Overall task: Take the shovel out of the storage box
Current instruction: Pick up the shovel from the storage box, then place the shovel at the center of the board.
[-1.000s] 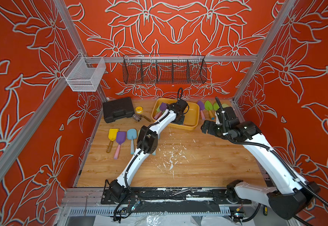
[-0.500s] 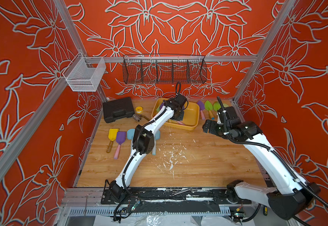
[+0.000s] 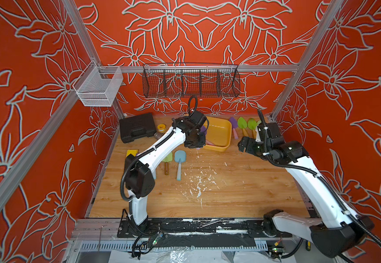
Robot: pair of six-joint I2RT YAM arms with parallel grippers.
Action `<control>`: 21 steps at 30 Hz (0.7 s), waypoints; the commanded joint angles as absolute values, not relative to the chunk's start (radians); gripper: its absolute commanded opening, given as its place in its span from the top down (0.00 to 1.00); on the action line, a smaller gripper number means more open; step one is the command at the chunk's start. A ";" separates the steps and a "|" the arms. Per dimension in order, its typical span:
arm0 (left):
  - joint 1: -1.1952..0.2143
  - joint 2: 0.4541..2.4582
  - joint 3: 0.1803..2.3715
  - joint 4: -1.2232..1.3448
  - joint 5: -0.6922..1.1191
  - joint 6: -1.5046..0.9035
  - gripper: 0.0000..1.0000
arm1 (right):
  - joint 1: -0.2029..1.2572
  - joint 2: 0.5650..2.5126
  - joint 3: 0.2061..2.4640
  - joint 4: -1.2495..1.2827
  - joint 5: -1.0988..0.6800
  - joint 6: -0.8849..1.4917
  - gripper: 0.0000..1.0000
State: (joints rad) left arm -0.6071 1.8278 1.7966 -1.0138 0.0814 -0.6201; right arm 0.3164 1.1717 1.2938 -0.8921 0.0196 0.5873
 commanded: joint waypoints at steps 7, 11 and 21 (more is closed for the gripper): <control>-0.703 1.532 1.353 -0.886 0.077 -0.942 0.99 | 0.297 1.182 1.308 -0.838 -0.058 0.571 0.02; -0.717 1.531 1.284 -0.889 0.049 -0.953 0.99 | 0.296 1.197 1.312 -0.830 -0.081 0.580 0.02; -0.724 1.635 1.259 -0.807 0.017 -0.933 0.98 | 0.295 1.183 1.294 -0.833 -0.099 0.601 0.02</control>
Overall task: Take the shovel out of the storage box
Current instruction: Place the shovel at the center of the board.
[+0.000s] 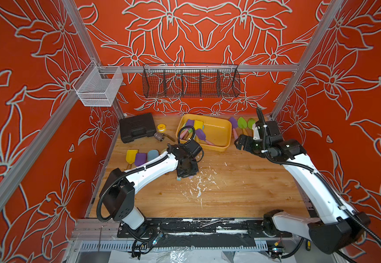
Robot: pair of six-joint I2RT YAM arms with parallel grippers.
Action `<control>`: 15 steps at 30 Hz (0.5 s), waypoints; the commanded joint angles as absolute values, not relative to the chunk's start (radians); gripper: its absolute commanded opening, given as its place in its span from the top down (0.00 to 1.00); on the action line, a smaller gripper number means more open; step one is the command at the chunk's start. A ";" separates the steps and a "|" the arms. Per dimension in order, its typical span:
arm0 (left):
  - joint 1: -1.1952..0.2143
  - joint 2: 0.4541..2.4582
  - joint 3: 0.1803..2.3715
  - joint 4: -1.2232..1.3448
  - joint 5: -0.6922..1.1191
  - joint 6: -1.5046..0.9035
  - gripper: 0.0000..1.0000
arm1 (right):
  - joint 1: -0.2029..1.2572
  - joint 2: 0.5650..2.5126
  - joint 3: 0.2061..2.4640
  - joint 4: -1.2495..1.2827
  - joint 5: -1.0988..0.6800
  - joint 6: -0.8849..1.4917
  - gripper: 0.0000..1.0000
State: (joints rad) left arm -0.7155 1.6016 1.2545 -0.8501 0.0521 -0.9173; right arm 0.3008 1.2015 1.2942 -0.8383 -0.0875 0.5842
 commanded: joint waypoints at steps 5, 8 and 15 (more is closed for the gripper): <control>-0.740 1.703 1.316 -0.804 -0.039 -0.899 0.98 | 0.295 1.156 1.276 -0.838 -0.091 0.610 0.02; -0.747 1.738 1.338 -0.810 -0.068 -0.868 0.98 | 0.295 1.147 1.269 -0.842 -0.087 0.612 0.02; -0.759 1.798 1.345 -0.812 -0.114 -0.825 0.97 | 0.295 1.125 1.246 -0.851 -0.077 0.612 0.02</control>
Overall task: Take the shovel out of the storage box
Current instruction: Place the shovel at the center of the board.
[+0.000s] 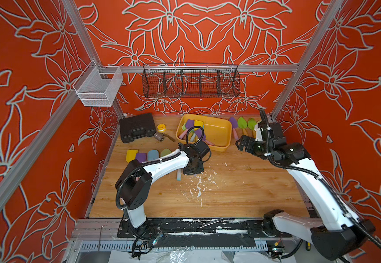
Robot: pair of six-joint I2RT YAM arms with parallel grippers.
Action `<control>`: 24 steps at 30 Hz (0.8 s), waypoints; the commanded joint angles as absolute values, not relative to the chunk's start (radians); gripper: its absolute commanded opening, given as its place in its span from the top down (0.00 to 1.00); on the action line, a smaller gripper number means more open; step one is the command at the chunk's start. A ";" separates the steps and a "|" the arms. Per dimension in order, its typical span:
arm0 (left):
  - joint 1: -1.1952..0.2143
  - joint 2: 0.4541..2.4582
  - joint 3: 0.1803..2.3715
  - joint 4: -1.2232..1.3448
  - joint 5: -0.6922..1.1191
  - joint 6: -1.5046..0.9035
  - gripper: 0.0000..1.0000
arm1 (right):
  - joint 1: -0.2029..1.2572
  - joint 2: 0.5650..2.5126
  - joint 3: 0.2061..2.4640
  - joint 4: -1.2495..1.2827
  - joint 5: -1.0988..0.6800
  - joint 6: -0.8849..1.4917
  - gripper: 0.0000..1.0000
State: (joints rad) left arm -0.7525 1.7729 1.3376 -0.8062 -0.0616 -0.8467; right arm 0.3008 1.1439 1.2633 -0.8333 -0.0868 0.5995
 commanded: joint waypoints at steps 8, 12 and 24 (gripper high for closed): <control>-0.768 1.844 1.351 -0.804 -0.141 -0.801 0.92 | 0.293 1.120 1.236 -0.851 -0.078 0.617 0.02; -0.776 1.850 1.333 -0.806 -0.145 -0.810 0.84 | 0.293 1.119 1.235 -0.851 -0.078 0.618 0.02; -0.790 1.860 1.285 -0.785 -0.155 -0.818 0.67 | 0.288 1.123 1.233 -0.860 -0.085 0.620 0.02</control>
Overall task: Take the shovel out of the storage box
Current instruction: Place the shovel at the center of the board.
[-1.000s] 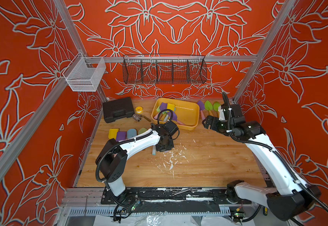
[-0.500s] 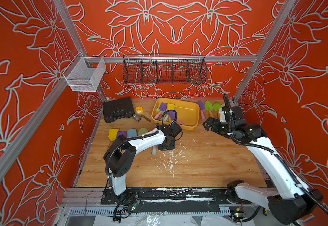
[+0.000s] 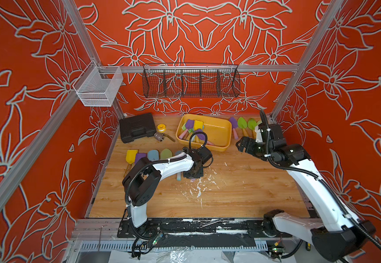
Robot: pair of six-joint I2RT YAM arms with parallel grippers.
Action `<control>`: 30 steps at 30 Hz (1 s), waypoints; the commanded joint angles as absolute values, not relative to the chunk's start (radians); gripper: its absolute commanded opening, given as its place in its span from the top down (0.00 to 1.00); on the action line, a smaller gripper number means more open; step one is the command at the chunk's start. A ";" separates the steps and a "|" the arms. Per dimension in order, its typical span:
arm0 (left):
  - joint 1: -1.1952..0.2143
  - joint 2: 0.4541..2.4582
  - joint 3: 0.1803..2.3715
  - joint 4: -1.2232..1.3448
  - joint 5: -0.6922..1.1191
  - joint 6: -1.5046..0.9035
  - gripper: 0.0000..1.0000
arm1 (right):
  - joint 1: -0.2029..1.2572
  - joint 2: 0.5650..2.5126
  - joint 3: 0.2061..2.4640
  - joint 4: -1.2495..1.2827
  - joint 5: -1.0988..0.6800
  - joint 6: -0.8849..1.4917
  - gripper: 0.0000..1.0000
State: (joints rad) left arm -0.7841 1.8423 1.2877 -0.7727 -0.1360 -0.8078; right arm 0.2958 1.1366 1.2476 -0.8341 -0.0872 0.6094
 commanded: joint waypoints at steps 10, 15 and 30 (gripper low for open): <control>-0.790 1.869 1.294 -0.787 -0.159 -0.813 0.63 | 0.286 1.114 1.229 -0.872 -0.079 0.616 0.02; -0.790 1.832 1.327 -0.839 -0.182 -0.823 0.55 | 0.285 1.106 1.225 -0.873 -0.082 0.611 0.02; -0.716 1.672 1.720 -1.037 -0.195 -0.654 0.08 | 0.284 1.125 1.259 -0.876 -0.169 0.564 0.02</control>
State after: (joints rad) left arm -0.7616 1.6596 1.6440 -0.9508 -0.1905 -0.7334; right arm 0.2909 1.1152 1.2407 -0.8623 -0.1242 0.5819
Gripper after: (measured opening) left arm 0.916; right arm 0.977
